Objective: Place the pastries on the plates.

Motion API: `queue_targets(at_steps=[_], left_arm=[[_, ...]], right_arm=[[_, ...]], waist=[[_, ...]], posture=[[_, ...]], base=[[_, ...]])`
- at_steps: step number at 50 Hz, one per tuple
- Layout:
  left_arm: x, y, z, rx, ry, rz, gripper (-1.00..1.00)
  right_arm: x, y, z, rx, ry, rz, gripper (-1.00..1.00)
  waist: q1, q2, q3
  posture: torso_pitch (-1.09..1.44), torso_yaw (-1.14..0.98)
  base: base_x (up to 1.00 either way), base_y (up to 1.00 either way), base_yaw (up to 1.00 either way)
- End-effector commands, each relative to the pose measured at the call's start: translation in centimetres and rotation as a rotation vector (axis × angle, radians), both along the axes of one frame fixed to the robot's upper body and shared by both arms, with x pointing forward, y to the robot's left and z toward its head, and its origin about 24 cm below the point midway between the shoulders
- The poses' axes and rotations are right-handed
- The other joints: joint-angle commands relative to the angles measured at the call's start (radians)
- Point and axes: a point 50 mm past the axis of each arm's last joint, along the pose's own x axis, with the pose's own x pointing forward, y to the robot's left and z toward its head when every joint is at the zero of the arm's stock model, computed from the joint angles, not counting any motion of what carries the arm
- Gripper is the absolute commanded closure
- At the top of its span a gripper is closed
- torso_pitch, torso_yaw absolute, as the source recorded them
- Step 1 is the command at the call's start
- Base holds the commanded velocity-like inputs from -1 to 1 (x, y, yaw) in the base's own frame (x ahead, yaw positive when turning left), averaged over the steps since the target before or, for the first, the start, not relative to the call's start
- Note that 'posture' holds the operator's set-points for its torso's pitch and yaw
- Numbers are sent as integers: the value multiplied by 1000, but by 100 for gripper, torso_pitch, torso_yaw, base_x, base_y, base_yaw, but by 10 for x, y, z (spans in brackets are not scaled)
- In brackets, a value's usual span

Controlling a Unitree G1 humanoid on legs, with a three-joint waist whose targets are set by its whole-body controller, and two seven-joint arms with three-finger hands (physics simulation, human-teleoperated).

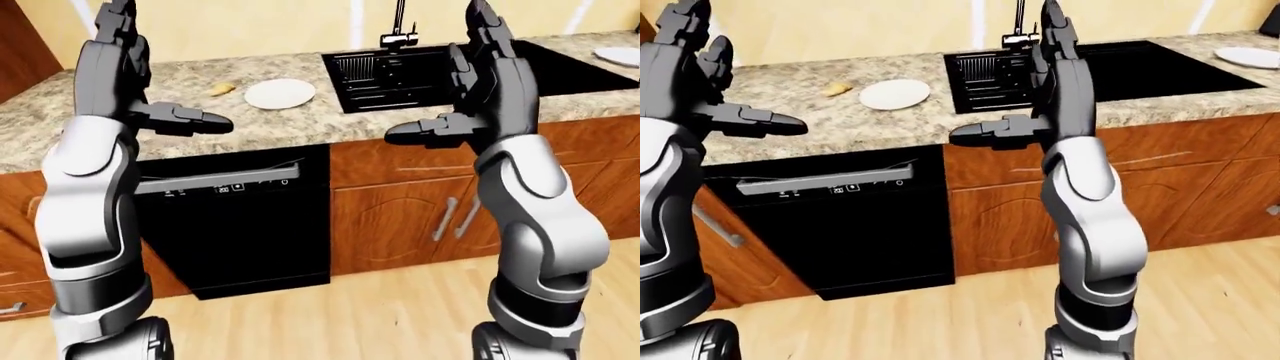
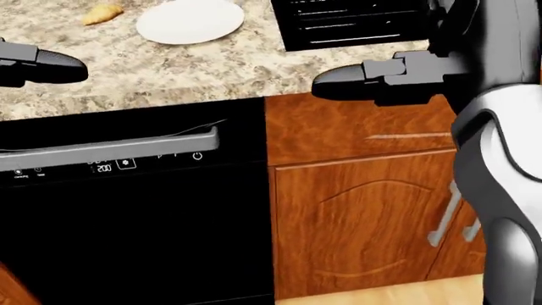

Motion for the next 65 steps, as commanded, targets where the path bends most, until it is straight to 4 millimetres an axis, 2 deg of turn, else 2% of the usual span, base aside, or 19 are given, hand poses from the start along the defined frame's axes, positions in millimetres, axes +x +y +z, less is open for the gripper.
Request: queue_targets(at_steps=[1, 5, 15, 22, 23, 26, 28, 32, 35, 36, 40, 43, 46, 48, 49, 52, 55, 56, 65], left_arm=[[-7, -4, 19, 25, -93, -13, -100], [-7, -4, 18, 25, -91, -12, -100], [-9, -3, 20, 29, -95, -9, -100], [-9, -3, 19, 31, -92, -11, -100], [-9, -3, 19, 30, -93, -10, -100], [-10, -2, 20, 32, -95, -7, -100], [-10, -2, 20, 32, -95, -7, -100], [-9, -3, 21, 36, -94, -8, -100], [-7, -3, 21, 38, -93, -8, -100], [-7, -3, 21, 38, -93, -7, -100], [-8, -3, 21, 38, -95, -8, -100], [-8, -3, 22, 40, -95, -9, -100], [-8, -3, 21, 39, -93, -9, -100], [-8, -3, 21, 41, -92, -8, -100], [-8, -3, 20, 39, -92, -9, -100], [-7, -4, 21, 41, -92, -10, -100], [-6, -4, 21, 41, -91, -11, -100], [-6, -5, 22, 43, -93, -12, -100], [-6, -6, 22, 47, -90, -14, -100]], right_arm=[[-9, -3, 19, 2, -115, -17, -100], [-10, 0, 17, -3, -110, -1, -100], [-11, 0, 18, -6, -111, 5, -100], [-9, 0, 17, 8, -106, -6, -100], [-11, -1, 18, 1, -121, -10, -100], [-11, 0, 19, -8, -128, 0, -100], [-11, -1, 19, -5, -128, -4, -100], [-11, -1, 18, -8, -126, -4, -100], [-11, -1, 18, -8, -126, -2, -100], [-11, 0, 18, -10, -126, -3, -100], [-12, -1, 20, -1, -129, -5, -100], [-12, -2, 21, 6, -133, -12, -100], [-13, -2, 20, 9, -133, -12, -100], [-13, -1, 20, -5, -136, -3, -100], [-13, -1, 20, -5, -137, 0, -100], [-14, -1, 19, -7, -135, 2, -100], [-14, -1, 18, -7, -134, 0, -100], [-14, -1, 18, -8, -135, 2, -100], [-15, -3, 15, -14, -134, -1, -100]], waist=[[-2, -4, -19], [-4, -21, -16], [6, -7, -11], [-7, -77, -37], [-1, -36, -32], [3, -89, -9], [5, -89, -41], [6, -47, -30], [9, 44, -77], [16, 15, -53], [18, -2, -58], [26, -37, -23], [39, -111, -29], [35, -84, -22], [30, -82, -52], [18, -56, -39], [8, 16, -39], [9, -6, -36], [19, -42, -29]], posture=[[0, 0], [0, 0], [0, 0], [0, 0], [0, 0], [0, 0], [0, 0], [0, 0], [0, 0], [0, 0], [0, 0], [0, 0], [0, 0], [0, 0], [0, 0], [0, 0], [0, 0], [0, 0], [0, 0]], base=[[38, 40, 0], [39, 30, 0], [37, 7, 0], [0, 0, 0], [0, 0, 0], [1, 0, 0], [7, 0, 0], [7, 0, 0], [7, 0, 0], [7, 0, 0], [7, 0, 0], [0, 0, 0], [0, 0, 0], [0, 0, 0], [9, 0, 0], [19, 0, 0], [19, 0, 0], [20, 0, 0], [19, 0, 0]])
